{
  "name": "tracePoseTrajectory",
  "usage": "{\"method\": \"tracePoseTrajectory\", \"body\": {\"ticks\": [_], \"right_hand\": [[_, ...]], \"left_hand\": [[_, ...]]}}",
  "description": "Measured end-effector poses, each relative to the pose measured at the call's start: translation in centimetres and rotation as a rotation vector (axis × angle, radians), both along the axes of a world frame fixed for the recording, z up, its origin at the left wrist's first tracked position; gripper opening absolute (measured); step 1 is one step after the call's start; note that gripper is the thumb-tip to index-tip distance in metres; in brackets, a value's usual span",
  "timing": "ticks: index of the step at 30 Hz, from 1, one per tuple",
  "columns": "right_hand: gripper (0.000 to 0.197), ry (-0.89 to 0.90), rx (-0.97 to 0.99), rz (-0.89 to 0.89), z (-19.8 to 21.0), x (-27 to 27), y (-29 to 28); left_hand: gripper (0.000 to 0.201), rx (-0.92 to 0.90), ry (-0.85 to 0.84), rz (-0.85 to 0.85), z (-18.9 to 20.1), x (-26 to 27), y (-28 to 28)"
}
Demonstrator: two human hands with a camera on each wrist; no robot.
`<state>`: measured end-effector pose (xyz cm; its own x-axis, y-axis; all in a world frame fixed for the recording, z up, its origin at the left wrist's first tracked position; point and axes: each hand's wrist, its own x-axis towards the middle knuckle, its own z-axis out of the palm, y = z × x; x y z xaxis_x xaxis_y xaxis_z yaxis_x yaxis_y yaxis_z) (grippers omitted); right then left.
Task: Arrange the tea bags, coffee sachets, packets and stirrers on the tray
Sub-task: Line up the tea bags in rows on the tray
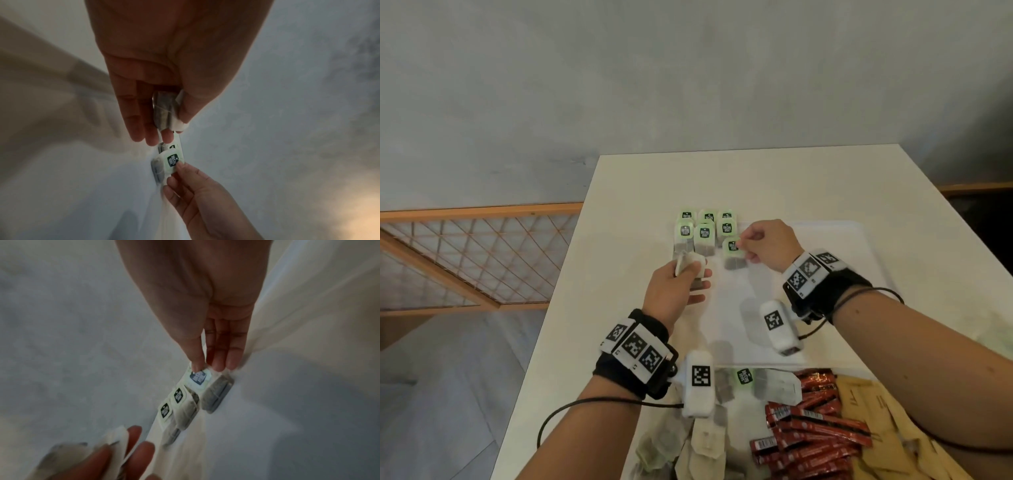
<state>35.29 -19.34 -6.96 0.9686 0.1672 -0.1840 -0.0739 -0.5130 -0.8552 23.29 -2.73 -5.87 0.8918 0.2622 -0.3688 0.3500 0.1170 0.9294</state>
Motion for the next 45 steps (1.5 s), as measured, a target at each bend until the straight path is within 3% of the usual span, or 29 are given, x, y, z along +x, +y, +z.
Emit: {"method": "tracePoseTrajectory", "body": {"ticks": [5,11,14,19,22,25,33,36,40,45], "right_hand": [[0.011,-0.039,0.043,-0.043,0.2,2.0,1.5],[0.021,-0.073,-0.043,-0.046,0.1,2.9,2.1],[0.026,-0.197,-0.114,-0.036,0.6,2.4,1.5],[0.022,-0.107,0.056,0.271,3.1,-0.5,0.5],[0.031,-0.037,0.049,0.455,4.1,-2.4,-0.1],[0.028,-0.048,0.02,0.515,4.5,-4.0,-0.4],[0.016,-0.068,0.119,0.397,4.9,-5.9,-1.5],[0.014,-0.116,0.16,0.32,5.3,-6.5,-2.3],[0.017,-0.111,0.259,0.254,5.2,-7.3,-3.3],[0.016,-0.206,0.184,0.261,4.8,-8.9,-4.0]], "left_hand": [[0.018,-0.029,0.013,-0.014,-0.6,0.6,0.6],[0.016,-0.041,0.03,-0.037,-0.9,1.1,0.8],[0.019,-0.033,0.047,-0.092,-0.8,1.1,0.5],[0.023,-0.022,0.06,-0.179,-0.2,0.6,-0.7],[0.019,-0.001,0.05,-0.229,0.6,0.2,-1.6],[0.016,0.025,0.036,-0.282,1.3,-0.4,-2.3],[0.021,0.046,0.055,-0.347,2.3,-1.9,-3.0],[0.018,0.03,0.117,-0.281,2.4,-2.3,-2.9],[0.029,-0.177,0.167,-0.116,2.7,-2.3,-3.1],[0.03,-0.381,0.14,-0.032,3.7,-2.3,-3.8]]}}
